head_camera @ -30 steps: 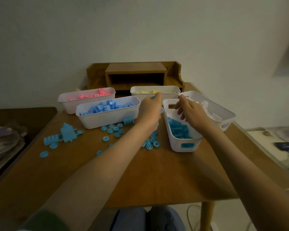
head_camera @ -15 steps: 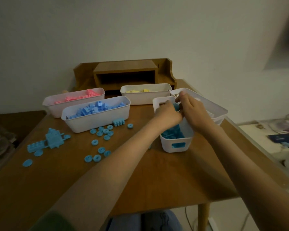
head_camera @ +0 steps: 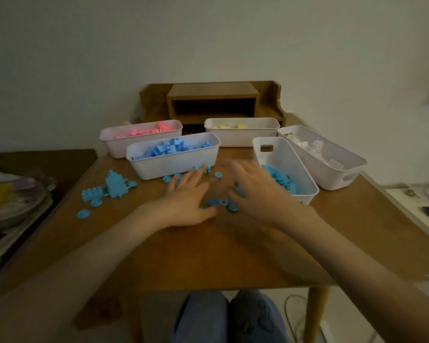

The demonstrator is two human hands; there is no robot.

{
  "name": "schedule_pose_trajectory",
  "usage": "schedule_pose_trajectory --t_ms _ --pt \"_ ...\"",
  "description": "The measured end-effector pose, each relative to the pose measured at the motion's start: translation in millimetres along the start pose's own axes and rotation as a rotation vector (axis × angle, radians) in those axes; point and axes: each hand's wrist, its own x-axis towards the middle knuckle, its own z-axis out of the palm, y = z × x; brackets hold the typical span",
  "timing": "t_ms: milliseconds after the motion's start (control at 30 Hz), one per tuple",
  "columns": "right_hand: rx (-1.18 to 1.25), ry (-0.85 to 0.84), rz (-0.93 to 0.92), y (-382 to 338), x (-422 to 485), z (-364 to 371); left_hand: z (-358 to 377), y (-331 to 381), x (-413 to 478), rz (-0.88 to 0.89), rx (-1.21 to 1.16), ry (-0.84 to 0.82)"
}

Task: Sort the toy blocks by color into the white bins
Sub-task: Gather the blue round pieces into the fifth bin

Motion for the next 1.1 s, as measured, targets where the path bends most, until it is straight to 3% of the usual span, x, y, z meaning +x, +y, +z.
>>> schedule_pose_trajectory --t_ms 100,200,267,400,567,700,867,1100 --pt "-0.157 -0.216 0.017 -2 3 37 12 -24 -19 -0.078 0.030 -0.048" --pt "-0.116 -0.370 0.240 9 9 58 23 -33 -31 -0.075 0.000 -0.057" --pt "-0.141 -0.312 0.239 15 10 65 29 -33 -34 -0.058 -0.024 -0.021" --pt "-0.228 -0.142 0.042 12 8 67 32 -35 -34 0.011 -0.025 0.066" --pt "-0.160 -0.227 0.030 9 13 62 34 -34 -37 0.063 -0.081 0.172" --pt "-0.229 -0.196 0.096 2 14 63 35 -33 -38 0.066 -0.122 0.260" --pt "-0.354 -0.209 0.174 -4 14 59 29 -24 -33 0.007 0.040 0.227" --pt "-0.363 -0.315 0.181 -11 22 48 25 -19 -29 -0.030 0.045 0.247"
